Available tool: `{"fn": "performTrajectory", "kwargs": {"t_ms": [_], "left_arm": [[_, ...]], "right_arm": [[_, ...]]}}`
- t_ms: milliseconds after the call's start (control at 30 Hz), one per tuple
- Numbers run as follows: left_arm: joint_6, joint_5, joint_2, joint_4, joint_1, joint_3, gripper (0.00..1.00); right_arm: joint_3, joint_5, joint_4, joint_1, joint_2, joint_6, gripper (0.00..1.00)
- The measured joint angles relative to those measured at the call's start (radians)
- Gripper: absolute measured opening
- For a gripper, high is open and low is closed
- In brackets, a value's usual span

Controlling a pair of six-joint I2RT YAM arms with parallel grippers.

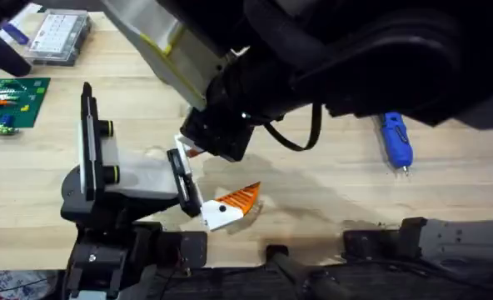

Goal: Pick up the gripper from the table and insert it into the empty holder that is missing its gripper. Then pick up a screw, insert it into the mounting hole, and use the screwdriver to tighten it. Finally, clean up the table by picking up the vegetable and placing it into the bucket.

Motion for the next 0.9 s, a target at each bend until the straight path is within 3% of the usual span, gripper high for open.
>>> {"fn": "performTrajectory", "kwargs": {"t_ms": [900], "left_arm": [[0.0,0.0,0.0,0.0,0.0,0.0,0.988]], "right_arm": [[-0.056,0.0,0.069,0.0,0.023,0.0,0.01]]}}
